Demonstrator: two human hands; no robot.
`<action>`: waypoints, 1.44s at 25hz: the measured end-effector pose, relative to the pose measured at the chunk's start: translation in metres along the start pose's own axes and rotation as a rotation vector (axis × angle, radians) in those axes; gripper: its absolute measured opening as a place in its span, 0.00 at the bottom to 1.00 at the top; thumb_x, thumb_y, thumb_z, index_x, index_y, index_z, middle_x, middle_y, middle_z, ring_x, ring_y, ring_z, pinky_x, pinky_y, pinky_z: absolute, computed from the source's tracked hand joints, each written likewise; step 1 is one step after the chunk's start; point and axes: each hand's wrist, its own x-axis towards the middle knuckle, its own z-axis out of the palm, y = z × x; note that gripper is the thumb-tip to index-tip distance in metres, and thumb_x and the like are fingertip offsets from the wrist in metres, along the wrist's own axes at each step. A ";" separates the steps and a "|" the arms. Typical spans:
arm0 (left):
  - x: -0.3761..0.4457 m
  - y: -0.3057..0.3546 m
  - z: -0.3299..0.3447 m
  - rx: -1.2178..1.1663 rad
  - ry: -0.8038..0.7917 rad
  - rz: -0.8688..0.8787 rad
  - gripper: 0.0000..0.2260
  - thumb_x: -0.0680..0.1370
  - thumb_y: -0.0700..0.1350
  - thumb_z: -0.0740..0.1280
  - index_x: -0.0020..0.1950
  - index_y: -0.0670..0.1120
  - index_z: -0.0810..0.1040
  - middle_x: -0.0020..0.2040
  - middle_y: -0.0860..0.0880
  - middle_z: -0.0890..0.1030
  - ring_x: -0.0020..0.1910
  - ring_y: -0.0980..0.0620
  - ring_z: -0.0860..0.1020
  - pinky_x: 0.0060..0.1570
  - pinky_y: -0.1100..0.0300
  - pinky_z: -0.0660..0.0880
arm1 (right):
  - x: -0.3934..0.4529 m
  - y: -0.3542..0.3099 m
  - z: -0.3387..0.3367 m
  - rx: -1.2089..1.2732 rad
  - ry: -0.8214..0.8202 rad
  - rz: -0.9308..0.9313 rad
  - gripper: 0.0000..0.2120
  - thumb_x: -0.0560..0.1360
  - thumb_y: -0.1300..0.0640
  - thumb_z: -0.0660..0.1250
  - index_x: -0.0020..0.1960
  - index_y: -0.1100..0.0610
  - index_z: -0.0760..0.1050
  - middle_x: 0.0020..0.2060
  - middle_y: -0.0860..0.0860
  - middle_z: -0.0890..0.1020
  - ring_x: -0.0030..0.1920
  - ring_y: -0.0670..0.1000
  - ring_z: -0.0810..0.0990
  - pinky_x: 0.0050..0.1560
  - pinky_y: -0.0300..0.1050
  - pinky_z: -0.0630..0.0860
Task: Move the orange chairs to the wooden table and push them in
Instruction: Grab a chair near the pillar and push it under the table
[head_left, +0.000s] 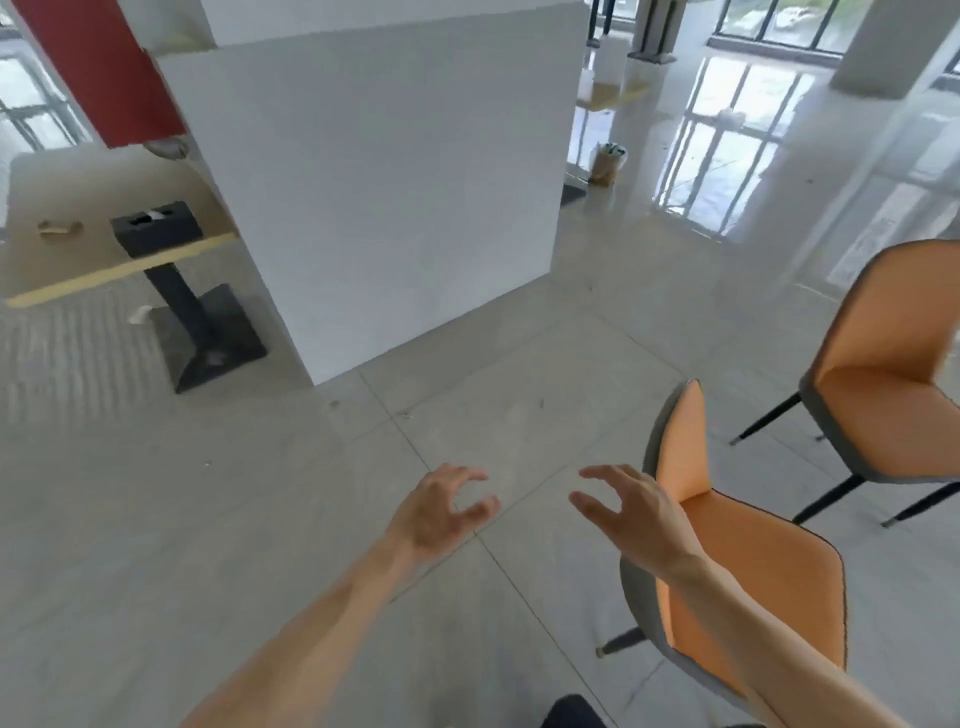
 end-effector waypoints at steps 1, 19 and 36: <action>0.023 0.005 -0.001 0.011 -0.040 0.022 0.26 0.72 0.65 0.64 0.65 0.52 0.77 0.65 0.52 0.76 0.65 0.54 0.72 0.67 0.53 0.68 | 0.011 0.006 -0.002 0.011 0.014 0.033 0.21 0.75 0.34 0.61 0.64 0.41 0.73 0.64 0.43 0.76 0.63 0.46 0.72 0.61 0.46 0.71; 0.389 0.210 0.135 0.271 -0.699 0.599 0.19 0.76 0.53 0.70 0.64 0.47 0.77 0.64 0.50 0.77 0.64 0.56 0.72 0.59 0.73 0.61 | 0.115 0.191 -0.091 0.124 0.467 0.704 0.23 0.75 0.34 0.60 0.64 0.44 0.74 0.63 0.45 0.77 0.62 0.48 0.75 0.59 0.48 0.74; 0.490 0.212 0.256 0.923 -1.549 1.391 0.28 0.71 0.73 0.55 0.66 0.61 0.71 0.66 0.58 0.73 0.65 0.53 0.69 0.69 0.47 0.58 | 0.189 0.089 0.045 0.400 0.774 1.824 0.23 0.74 0.32 0.57 0.64 0.42 0.73 0.62 0.41 0.77 0.62 0.46 0.73 0.64 0.49 0.68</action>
